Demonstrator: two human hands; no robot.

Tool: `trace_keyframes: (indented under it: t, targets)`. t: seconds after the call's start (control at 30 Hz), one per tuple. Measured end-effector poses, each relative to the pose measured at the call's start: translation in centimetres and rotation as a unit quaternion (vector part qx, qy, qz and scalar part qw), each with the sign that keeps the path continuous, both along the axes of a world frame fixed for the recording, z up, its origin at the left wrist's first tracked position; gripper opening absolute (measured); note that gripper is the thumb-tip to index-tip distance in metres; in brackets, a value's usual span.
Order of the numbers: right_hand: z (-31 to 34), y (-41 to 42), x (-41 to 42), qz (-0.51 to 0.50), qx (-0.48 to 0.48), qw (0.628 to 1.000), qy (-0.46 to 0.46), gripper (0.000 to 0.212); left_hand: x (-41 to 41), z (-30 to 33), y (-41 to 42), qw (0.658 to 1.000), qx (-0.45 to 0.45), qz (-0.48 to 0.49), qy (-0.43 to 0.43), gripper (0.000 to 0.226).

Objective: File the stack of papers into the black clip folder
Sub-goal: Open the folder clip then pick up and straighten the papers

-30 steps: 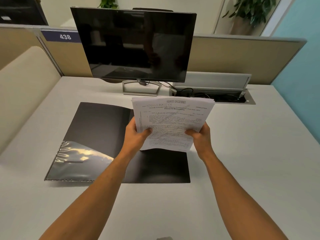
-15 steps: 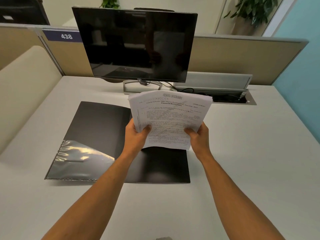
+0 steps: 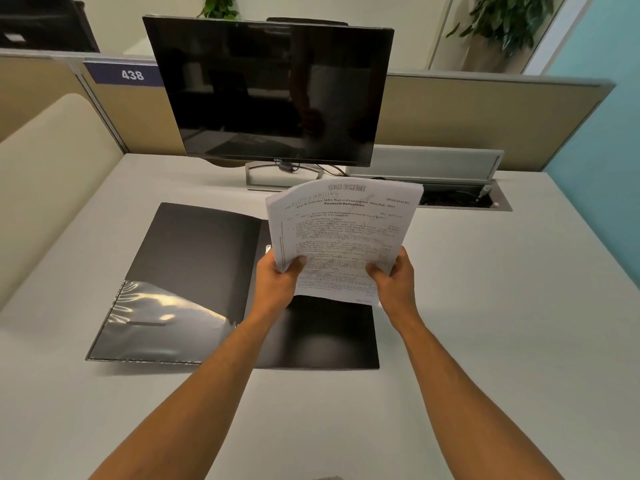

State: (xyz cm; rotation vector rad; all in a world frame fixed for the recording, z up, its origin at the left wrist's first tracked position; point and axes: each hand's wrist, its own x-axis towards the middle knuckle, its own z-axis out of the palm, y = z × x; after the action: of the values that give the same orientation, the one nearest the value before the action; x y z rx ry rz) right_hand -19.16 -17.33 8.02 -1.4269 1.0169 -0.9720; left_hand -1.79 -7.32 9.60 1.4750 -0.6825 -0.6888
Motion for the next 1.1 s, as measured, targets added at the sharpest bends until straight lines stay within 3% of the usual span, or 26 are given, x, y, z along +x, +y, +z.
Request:
trace_keyframes:
  t: [0.1, 0.2, 0.27, 0.37, 0.5, 0.63, 0.83, 1.1]
  targets:
    - [-0.3, -0.1, -0.4, -0.069, -0.010, 0.998, -0.004, 0.050, 0.0, 0.5, -0.2, 0.999, -0.035, 0.005, 0.019, 0.028]
    - [-0.9, 0.1, -0.9, -0.135, 0.086, 0.985, -0.060, 0.068, -0.2, 1.0, -0.3, 0.996, -0.054, 0.024, 0.065, 0.031]
    - [-1.2, 0.3, -1.2, -0.114, 0.152, 0.972, -0.140, 0.073, -0.4, 0.8, -0.4, 0.992, -0.061, 0.039, 0.101, 0.029]
    - [-1.2, 0.9, -1.2, -0.010, 0.198, 0.942, -0.270, 0.060, -1.0, 0.4, -0.4, 0.986, -0.067, 0.043, 0.146, 0.031]
    - [-0.6, 1.0, -0.6, 0.010, 0.214, 0.914, -0.346, 0.060, -1.6, 0.1, -0.4, 0.974, -0.037, 0.061, 0.213, 0.038]
    - [-0.3, 1.2, 0.0, 0.040, 0.205, 0.915, -0.344, 0.056, -2.2, 0.2, -0.5, 0.961, -0.045, 0.059, 0.267, 0.043]
    - [0.0, 1.4, 0.3, 0.059, 0.144, 0.957, -0.245, 0.051, -2.8, 0.3, -0.2, 0.951, -0.082, 0.035, 0.296, 0.050]
    - [0.4, -0.1, -0.8, 0.037, 0.128, 0.969, -0.210, 0.046, -2.2, 0.7, 0.3, 0.959, -0.071, 0.001, 0.274, 0.047]
